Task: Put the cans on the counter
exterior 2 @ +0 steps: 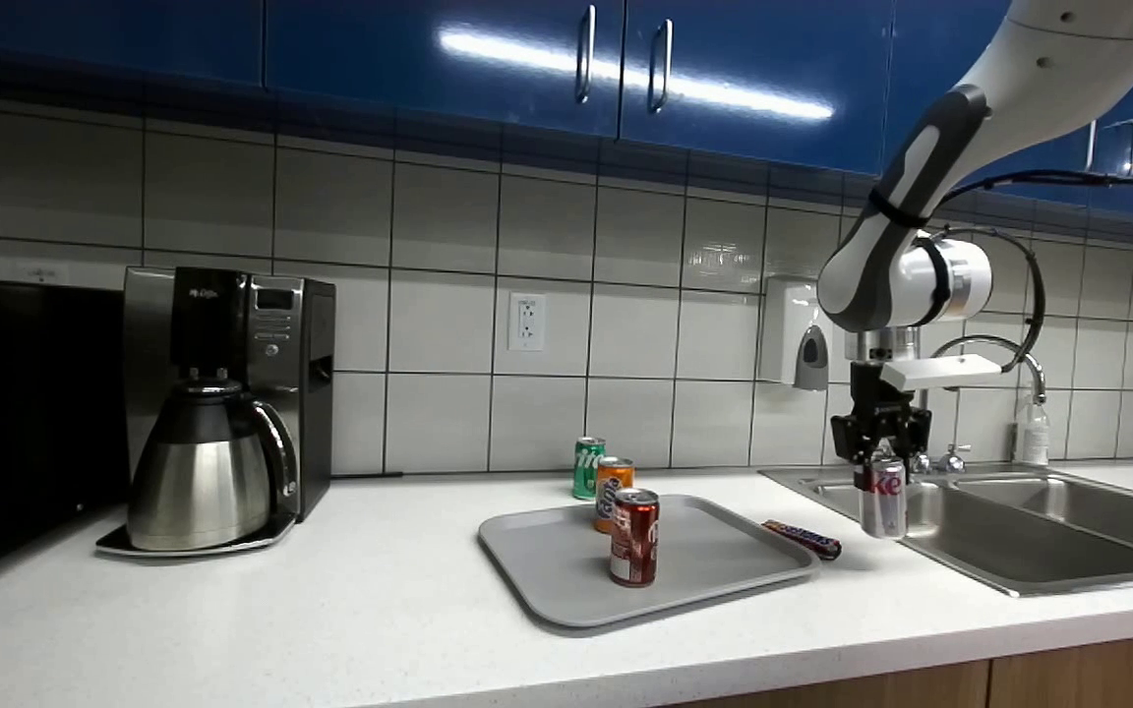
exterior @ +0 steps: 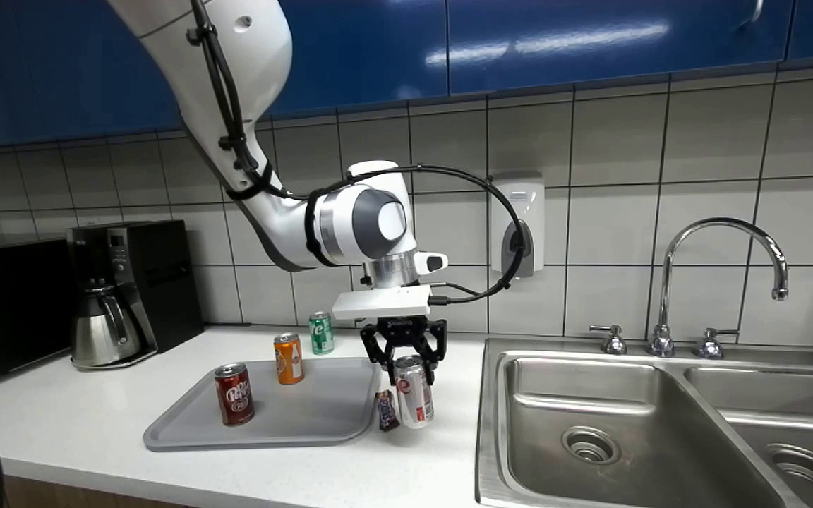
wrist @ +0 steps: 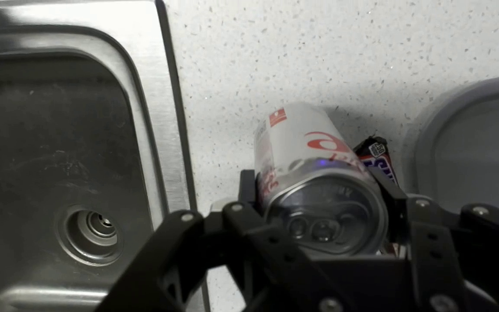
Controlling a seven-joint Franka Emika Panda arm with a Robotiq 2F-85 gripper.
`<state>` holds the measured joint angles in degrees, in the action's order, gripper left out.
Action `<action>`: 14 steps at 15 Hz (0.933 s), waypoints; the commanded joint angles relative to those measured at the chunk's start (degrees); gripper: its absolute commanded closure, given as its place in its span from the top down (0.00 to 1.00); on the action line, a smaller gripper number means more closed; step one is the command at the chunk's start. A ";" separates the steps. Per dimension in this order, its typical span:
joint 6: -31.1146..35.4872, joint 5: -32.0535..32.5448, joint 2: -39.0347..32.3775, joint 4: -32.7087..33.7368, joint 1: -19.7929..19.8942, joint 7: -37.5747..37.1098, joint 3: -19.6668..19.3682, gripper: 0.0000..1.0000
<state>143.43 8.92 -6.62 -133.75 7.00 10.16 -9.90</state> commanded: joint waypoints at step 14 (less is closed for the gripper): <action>3.27 -0.62 -1.92 -2.87 1.35 6.87 1.15 0.38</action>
<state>145.12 8.74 -9.36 -135.48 7.00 14.33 -9.64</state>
